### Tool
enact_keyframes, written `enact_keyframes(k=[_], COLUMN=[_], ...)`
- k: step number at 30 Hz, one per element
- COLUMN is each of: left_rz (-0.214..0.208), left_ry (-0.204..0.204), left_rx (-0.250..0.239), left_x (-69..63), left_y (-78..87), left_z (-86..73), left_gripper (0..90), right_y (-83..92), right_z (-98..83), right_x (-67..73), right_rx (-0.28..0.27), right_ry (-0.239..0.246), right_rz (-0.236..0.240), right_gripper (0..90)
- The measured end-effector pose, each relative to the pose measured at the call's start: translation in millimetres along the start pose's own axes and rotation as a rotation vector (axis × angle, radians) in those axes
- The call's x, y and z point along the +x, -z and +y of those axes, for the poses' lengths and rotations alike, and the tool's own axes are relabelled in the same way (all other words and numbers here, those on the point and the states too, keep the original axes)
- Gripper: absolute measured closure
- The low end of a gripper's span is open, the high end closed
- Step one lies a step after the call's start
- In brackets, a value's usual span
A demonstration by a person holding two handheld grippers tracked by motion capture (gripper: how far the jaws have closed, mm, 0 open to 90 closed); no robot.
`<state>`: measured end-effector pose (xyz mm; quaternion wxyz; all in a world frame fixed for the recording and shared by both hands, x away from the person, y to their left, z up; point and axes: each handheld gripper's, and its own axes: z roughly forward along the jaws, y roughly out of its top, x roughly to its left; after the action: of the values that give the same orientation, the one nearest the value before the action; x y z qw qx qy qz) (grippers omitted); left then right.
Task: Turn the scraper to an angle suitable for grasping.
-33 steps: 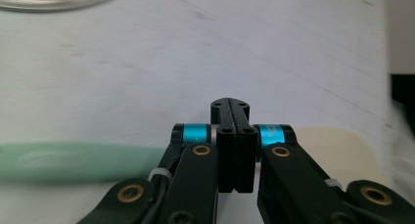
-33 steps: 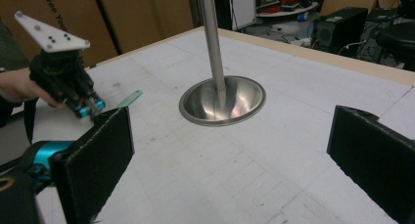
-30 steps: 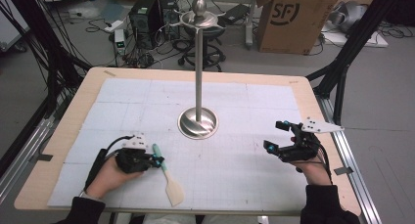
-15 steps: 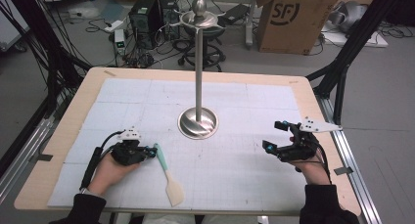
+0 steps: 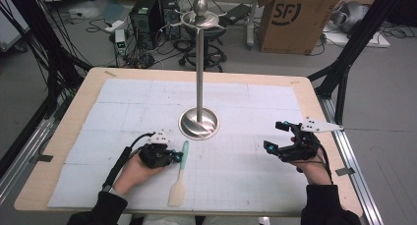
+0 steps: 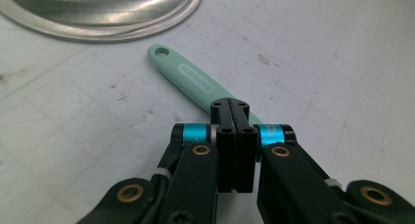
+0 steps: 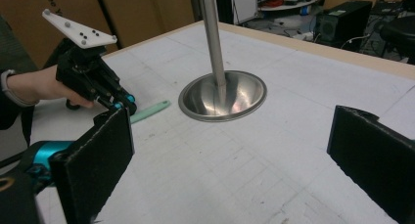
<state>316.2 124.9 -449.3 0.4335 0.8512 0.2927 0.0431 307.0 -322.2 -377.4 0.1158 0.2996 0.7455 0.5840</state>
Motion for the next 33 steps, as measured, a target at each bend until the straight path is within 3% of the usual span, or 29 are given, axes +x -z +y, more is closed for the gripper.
enact_keyframes(k=[4,9,18,23,25,27,33], left_rz=[-0.016,-0.016,-0.077,-0.132,-0.162,-0.16,-0.155], left_ry=[-0.02,-0.075,-0.15,-0.183,-0.215,-0.251,-0.259], left_rx=[0.008,0.021,0.042,0.063,0.071,0.074,0.081], left_x=[-8.5,-23.8,-51.9,-68.3,-78.4,-86.1,-87.6], left_y=[-8.7,-19.9,-36.5,-43.7,-47.7,-49.8,-49.9], left_z=[5.8,13.4,21.4,24.4,25.5,26.2,27.2], left_gripper=[90.0,90.0,90.0,89.9,90.0,90.0,90.0], right_y=[0.4,-1.8,0.9,0.3,-0.2,-0.5,-0.3], right_z=[0.0,-0.6,-1.4,-1.6,-1.7,-1.8,-1.8], right_x=[-0.3,-0.9,-2.4,-2.5,-1.9,-2.0,-2.1], right_rx=[-0.001,0.009,0.004,0.005,0.008,0.011,0.01], right_ry=[-0.006,-0.007,-0.005,-0.004,-0.005,-0.004,-0.002], right_rz=[-0.001,0.005,0.003,0.002,0.006,0.007,0.008], right_gripper=[2.4,2.4,2.4,2.4,2.4,2.4,2.4])
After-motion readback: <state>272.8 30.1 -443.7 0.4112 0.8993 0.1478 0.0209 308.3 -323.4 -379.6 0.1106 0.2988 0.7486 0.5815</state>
